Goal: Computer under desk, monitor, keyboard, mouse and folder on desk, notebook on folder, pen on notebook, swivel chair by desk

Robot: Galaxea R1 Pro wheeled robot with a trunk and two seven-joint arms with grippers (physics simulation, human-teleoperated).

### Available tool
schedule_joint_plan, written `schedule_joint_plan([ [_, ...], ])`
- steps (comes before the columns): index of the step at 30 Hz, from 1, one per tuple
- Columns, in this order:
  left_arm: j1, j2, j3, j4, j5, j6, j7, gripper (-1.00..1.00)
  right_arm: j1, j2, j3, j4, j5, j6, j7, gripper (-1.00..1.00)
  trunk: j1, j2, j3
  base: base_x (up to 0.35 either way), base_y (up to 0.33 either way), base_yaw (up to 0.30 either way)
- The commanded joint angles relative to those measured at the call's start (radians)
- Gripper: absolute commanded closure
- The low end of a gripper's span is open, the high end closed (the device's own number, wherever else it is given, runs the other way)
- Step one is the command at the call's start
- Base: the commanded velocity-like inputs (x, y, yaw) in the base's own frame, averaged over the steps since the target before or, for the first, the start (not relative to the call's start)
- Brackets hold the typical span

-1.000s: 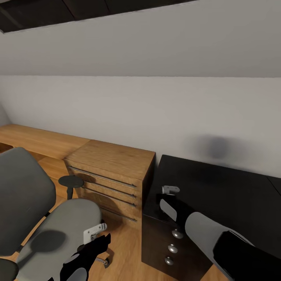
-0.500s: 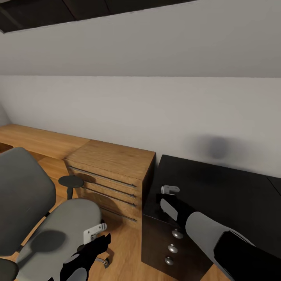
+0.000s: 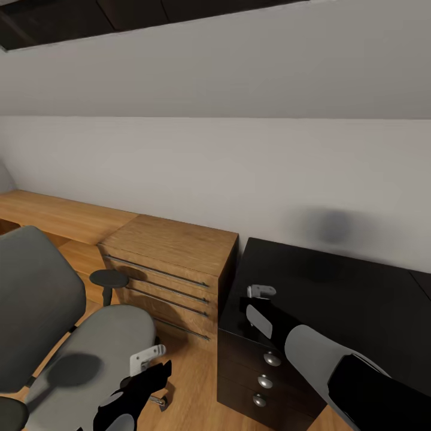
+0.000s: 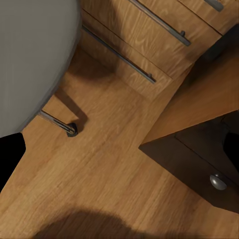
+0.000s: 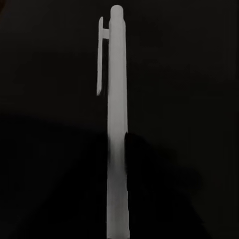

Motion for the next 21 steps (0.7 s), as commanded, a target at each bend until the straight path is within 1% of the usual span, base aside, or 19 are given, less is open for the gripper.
schedule_joint_plan([
  [1,-0.001,0.001,-0.004,-0.002,0.002,0.004,0.006,-1.0,0.0,-0.001,0.004,0.009,-0.026,0.008,-0.001,1.0,-0.004,0.007,0.002,0.0,0.0,0.0],
  [4,-0.001,0.001,-0.005,-0.001,0.0,0.004,0.006,-1.0,0.0,-0.001,0.004,0.009,-0.026,0.007,-0.001,1.0,-0.015,0.028,0.011,0.0,0.0,0.0],
  [8,-0.001,0.001,-0.006,0.003,-0.001,0.002,0.006,-1.0,0.0,-0.012,0.004,-0.019,-0.026,0.002,-0.002,1.0,-0.031,0.056,0.024,0.0,0.0,0.0],
  [9,-0.001,0.001,-0.006,0.003,-0.001,0.002,0.006,-1.0,0.0,-0.02,0.005,-0.038,-0.026,0.002,-0.003,1.0,-0.035,0.063,0.027,0.0,0.0,0.0],
  [11,-0.001,0.001,-0.006,0.004,-0.001,0.002,0.007,-1.0,0.0,-0.048,0.007,-0.095,-0.028,0.005,-0.006,1.0,-0.042,0.077,0.033,-0.008,0.0,0.0],
  [12,-0.001,0.001,-0.006,0.004,-0.001,0.002,0.007,-1.0,0.0,-0.056,0.007,-0.113,-0.028,0.005,-0.007,1.0,-0.046,0.084,0.036,-0.052,0.0,0.0],
  [14,-0.001,0.001,-0.006,0.005,0.0,0.002,0.007,-1.0,0.001,-0.086,0.008,-0.186,-0.031,0.008,-0.024,1.0,-0.054,0.098,0.043,-0.183,0.0,0.0],
  [16,-0.001,0.001,-0.006,0.007,0.001,0.002,0.008,-1.0,0.002,-0.098,0.008,-0.221,-0.032,0.009,-0.041,1.0,-0.061,0.112,0.049,-0.251,0.0,0.0],
  [17,-0.001,0.0,-0.006,0.011,0.001,0.002,0.008,-1.0,0.002,-0.108,0.009,-0.253,-0.033,0.009,-0.064,1.0,-0.065,0.119,0.052,-0.298,0.0,0.0],
  [18,-0.001,0.0,-0.006,0.018,0.002,0.002,0.008,-1.0,0.003,-0.119,0.009,-0.3,-0.034,0.009,-0.103,1.0,-0.069,0.126,0.055,-0.313,0.0,0.0],
  [19,-0.001,-0.002,-0.005,0.027,0.002,0.003,0.007,-1.0,0.005,-0.133,0.009,-0.363,-0.035,0.01,-0.157,1.0,-0.073,0.133,0.058,-0.328,0.0,0.0],
  [20,-0.001,-0.002,-0.005,0.03,0.003,0.004,0.006,-1.0,0.006,-0.136,0.009,-0.38,-0.035,0.01,-0.171,1.0,-0.077,0.14,0.061,-0.33,0.0,0.0],
  [21,-0.001,-0.003,-0.004,0.042,0.004,0.007,0.004,-1.0,0.007,-0.15,0.009,-0.433,-0.035,0.011,-0.209,1.0,-0.081,0.147,0.065,-0.334,0.0,0.0],
])
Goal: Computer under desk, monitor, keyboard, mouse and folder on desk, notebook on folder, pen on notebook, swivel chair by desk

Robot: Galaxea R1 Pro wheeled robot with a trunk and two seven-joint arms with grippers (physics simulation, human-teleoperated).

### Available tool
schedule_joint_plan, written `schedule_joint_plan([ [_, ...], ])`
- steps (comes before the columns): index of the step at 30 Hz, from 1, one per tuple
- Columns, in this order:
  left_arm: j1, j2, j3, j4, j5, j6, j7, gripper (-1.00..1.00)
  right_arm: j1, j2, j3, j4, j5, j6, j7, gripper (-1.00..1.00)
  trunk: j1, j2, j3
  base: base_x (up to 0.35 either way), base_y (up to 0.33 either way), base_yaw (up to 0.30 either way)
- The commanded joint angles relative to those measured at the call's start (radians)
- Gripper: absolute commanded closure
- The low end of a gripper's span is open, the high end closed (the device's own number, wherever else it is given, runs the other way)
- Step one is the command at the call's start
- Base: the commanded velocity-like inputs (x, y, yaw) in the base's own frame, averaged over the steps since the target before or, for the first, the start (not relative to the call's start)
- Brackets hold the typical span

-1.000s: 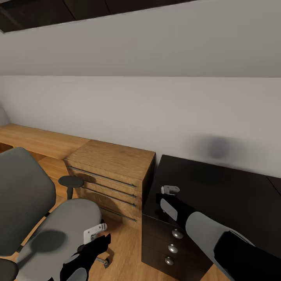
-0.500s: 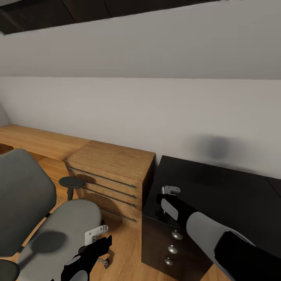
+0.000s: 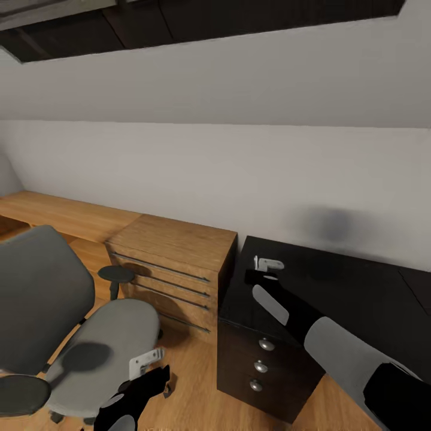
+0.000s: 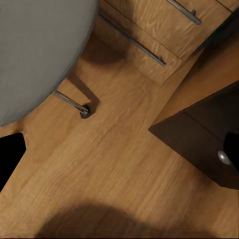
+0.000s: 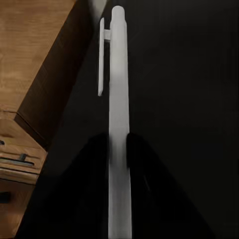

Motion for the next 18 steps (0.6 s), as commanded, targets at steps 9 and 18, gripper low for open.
schedule_joint_plan([
  [9,-0.001,-0.066,-0.017,0.191,0.001,0.013,-0.001,-1.0,0.013,-0.085,0.006,-0.206,-0.077,0.035,-0.091,1.0,-0.035,0.062,0.027,-0.147,0.0,0.0],
  [18,-0.001,-0.175,-0.052,0.567,-0.097,0.006,-0.179,-1.0,0.014,-0.09,0.006,-0.246,-0.097,0.037,-0.105,1.0,-0.07,0.125,0.055,-0.005,0.0,-0.001],
])
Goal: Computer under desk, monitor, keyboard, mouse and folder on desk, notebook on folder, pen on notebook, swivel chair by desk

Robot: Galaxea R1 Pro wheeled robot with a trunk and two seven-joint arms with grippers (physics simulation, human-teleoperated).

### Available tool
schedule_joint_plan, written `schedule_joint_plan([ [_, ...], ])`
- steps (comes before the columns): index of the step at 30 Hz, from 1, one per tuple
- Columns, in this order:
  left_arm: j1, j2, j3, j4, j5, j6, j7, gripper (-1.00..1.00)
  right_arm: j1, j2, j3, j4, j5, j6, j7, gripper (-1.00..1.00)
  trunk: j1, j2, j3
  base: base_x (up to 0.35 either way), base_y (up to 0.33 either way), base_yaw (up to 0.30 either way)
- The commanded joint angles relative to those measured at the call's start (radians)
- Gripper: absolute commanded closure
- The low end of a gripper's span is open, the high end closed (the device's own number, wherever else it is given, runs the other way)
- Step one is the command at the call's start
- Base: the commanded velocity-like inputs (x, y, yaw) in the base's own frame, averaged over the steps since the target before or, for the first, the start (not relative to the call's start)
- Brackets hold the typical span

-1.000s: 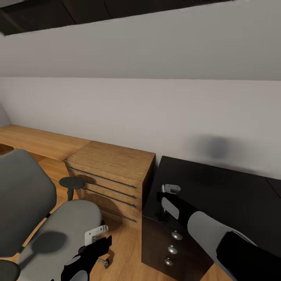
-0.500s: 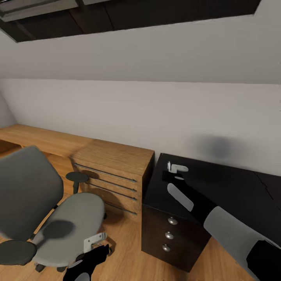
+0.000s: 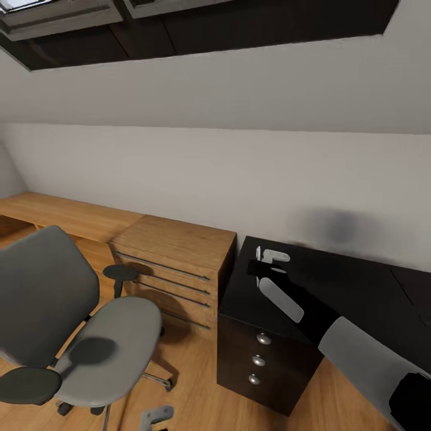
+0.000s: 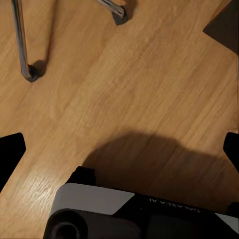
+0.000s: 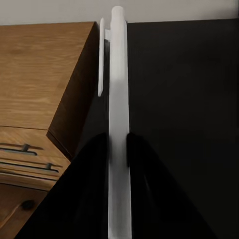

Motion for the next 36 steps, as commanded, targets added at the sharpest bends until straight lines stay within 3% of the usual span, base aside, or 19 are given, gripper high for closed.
schedule_joint_plan([
  [1,-0.001,0.001,-0.002,0.03,-0.005,-0.01,-0.04,-1.0,-0.001,-0.001,0.003,-0.002,-0.004,0.003,-0.007,1.0,-0.004,0.006,0.002,0.0,0.0,-0.065],
  [6,-0.001,-0.003,-0.001,0.128,-0.018,-0.044,-0.151,-1.0,-0.002,0.001,0.004,-0.002,-0.002,-0.001,-0.012,1.0,-0.023,0.041,0.018,0.0,0.0,-0.15],
  [27,-0.001,-0.004,0.018,0.184,-0.015,-0.05,-0.165,-1.0,-0.001,0.004,0.006,-0.005,-0.004,-0.003,-0.012,1.0,-0.104,0.188,0.084,0.0,0.0,-0.011],
  [36,-0.001,-0.008,0.023,0.233,-0.016,-0.051,-0.165,-1.0,-0.001,0.0,0.0,0.001,-0.003,-0.003,-0.011,1.0,-0.138,0.251,0.114,0.0,0.0,-0.179],
])
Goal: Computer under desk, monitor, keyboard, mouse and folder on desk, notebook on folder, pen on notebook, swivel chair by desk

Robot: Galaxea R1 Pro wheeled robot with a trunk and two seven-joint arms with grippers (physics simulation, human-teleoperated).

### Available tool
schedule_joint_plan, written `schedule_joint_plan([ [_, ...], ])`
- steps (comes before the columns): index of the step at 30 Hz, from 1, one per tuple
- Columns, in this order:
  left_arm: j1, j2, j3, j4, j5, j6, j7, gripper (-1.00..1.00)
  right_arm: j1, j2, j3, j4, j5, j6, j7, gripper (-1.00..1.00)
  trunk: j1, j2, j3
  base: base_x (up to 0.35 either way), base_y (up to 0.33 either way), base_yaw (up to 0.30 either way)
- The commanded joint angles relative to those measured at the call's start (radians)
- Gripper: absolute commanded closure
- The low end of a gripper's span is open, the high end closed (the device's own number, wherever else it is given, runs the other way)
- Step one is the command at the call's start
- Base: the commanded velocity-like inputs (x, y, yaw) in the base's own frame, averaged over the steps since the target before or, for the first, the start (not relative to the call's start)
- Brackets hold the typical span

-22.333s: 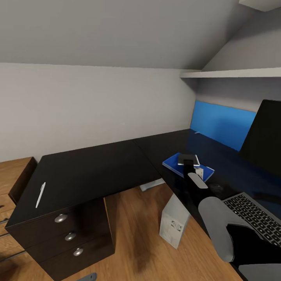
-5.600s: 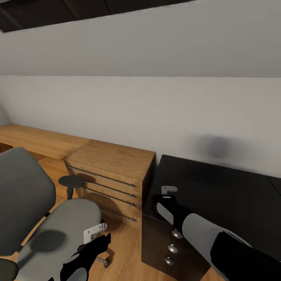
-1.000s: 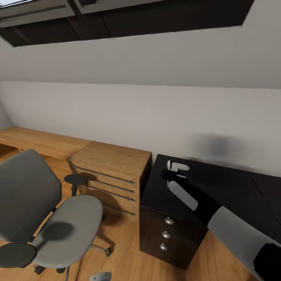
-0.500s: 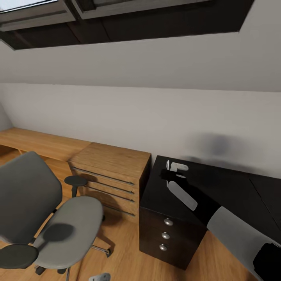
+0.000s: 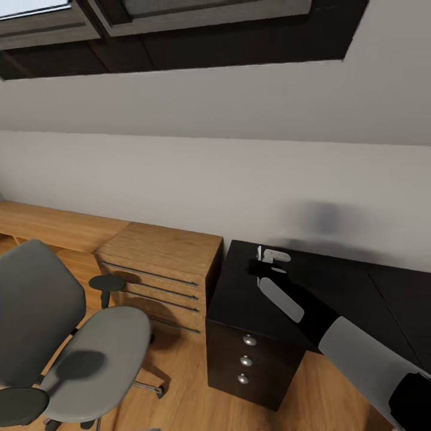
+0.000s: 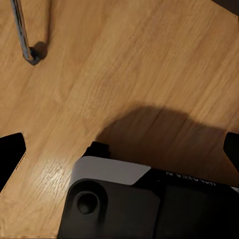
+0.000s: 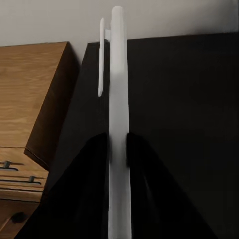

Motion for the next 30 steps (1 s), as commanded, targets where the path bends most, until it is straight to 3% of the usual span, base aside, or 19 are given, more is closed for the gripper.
schedule_joint_plan([
  [1,-0.001,0.0,-0.005,0.005,0.004,0.002,0.008,-1.0,-0.002,-0.002,0.001,0.0,-0.004,0.004,-0.005,1.0,-0.004,0.006,0.002,0.0,0.0,-0.267],
  [4,-0.001,-0.012,-0.004,0.038,0.004,-0.004,0.007,-1.0,-0.002,-0.003,-0.022,0.012,-0.008,0.004,-0.006,1.0,-0.015,0.027,0.012,0.0,0.0,-0.279],
  [9,-0.001,-0.041,-0.003,0.119,0.003,-0.033,0.007,-1.0,-0.002,-0.003,-0.099,0.055,-0.011,0.004,-0.007,1.0,-0.034,0.062,0.027,0.0,0.0,-0.289],
  [12,-0.001,-0.052,-0.003,0.159,0.002,-0.061,0.007,-1.0,-0.002,-0.004,-0.179,0.091,-0.012,0.007,-0.007,1.0,-0.046,0.083,0.037,0.0,0.0,-0.292],
  [13,-0.001,-0.062,-0.004,0.169,0.002,-0.103,0.007,-1.0,-0.002,-0.004,-0.244,0.113,-0.011,0.01,-0.009,1.0,-0.05,0.09,0.04,0.0,0.0,-0.293],
  [15,-0.001,-0.075,-0.004,0.174,0.004,-0.134,0.008,-1.0,-0.002,-0.004,-0.288,0.13,-0.011,0.012,-0.009,1.0,-0.057,0.104,0.046,0.0,0.0,-0.294],
  [16,-0.001,-0.083,-0.004,0.177,0.004,-0.152,0.014,-1.0,-0.002,-0.011,-0.32,0.154,-0.011,0.012,-0.016,1.0,-0.061,0.111,0.049,0.0,0.0,-0.294],
  [18,-0.001,-0.084,-0.004,0.178,0.003,-0.155,0.015,-1.0,-0.002,-0.021,-0.326,0.165,-0.011,0.013,-0.023,1.0,-0.069,0.125,0.056,0.0,0.0,-0.295],
  [22,-0.001,-0.072,-0.002,0.168,0.001,-0.187,0.013,-1.0,-0.002,-0.073,-0.334,0.177,-0.012,0.013,-0.033,1.0,-0.084,0.153,0.068,0.0,0.0,-0.295],
  [23,-0.001,-0.063,-0.003,0.158,0.001,-0.218,0.01,-1.0,-0.002,-0.093,-0.355,0.178,-0.012,0.014,-0.039,1.0,-0.088,0.16,0.071,0.0,0.0,-0.295],
  [26,-0.001,-0.055,-0.008,0.15,0.0,-0.244,0.008,-1.0,-0.003,-0.108,-0.413,0.177,-0.011,0.026,-0.07,1.0,-0.1,0.181,0.081,0.0,0.0,-0.295],
  [30,-0.001,-0.049,-0.017,0.161,0.002,-0.259,0.01,-1.0,-0.003,-0.148,-0.439,0.178,-0.01,0.036,-0.092,1.0,-0.115,0.209,0.093,0.0,0.0,-0.296],
])
